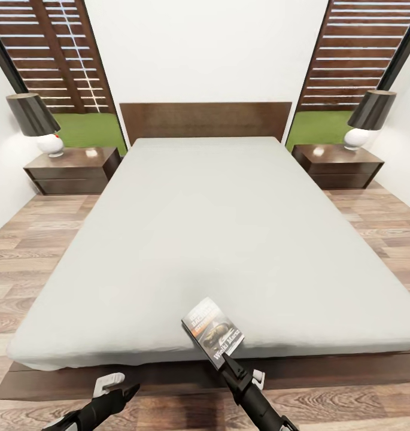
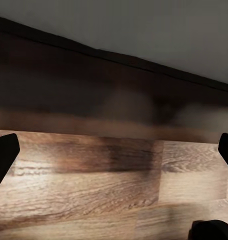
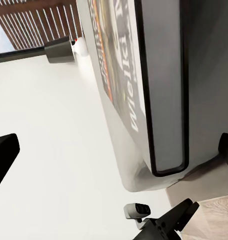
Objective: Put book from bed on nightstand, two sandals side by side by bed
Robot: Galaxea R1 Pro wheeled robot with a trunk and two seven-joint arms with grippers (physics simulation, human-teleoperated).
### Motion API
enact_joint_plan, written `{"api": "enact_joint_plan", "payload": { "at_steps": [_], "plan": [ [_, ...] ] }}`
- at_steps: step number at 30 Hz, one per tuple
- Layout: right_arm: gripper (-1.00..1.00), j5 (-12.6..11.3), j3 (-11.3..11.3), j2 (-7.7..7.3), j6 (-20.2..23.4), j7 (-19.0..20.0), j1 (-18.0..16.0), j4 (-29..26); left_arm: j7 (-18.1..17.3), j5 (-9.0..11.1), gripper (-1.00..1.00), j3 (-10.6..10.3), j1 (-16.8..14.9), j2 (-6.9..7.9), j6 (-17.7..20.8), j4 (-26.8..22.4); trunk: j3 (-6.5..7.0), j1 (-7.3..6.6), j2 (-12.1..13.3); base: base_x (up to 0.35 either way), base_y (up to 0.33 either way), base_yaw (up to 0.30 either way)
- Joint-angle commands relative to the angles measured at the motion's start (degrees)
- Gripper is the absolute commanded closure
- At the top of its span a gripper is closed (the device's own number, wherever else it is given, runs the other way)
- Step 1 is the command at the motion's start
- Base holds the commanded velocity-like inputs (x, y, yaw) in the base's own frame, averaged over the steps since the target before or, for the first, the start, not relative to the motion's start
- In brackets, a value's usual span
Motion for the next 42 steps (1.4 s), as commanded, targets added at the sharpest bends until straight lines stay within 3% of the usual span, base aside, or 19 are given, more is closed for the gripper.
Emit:
{"api": "enact_joint_plan", "payload": {
  "at_steps": [1, 12, 42],
  "plan": [
    [-1.00, -0.5, 0.1, 0.00, 0.6, 0.1, 0.0, 0.0, -0.1, 0.4, -1.00, -0.5, 0.0, 0.02, -0.3, 0.1, -0.04, -0.01, 0.0, 0.000, 0.000, 0.000],
    [-1.00, -0.5, 0.1, 0.00, 0.6, 0.1, 0.0, -0.1, 0.0, 0.4, -1.00, -0.5, 0.0, -0.05, -0.3, 0.1, -0.04, -0.01, 0.0, 0.000, 0.089, 0.000],
    [-1.00, -0.5, 0.1, 0.00, 0.7, 0.2, 0.0, -0.1, 0.1, 0.3, -1.00, -0.5, 0.0, -0.28, -0.4, 0.1, -0.04, -0.01, 0.0, 0.000, -0.016, 0.000]
  ]
}}
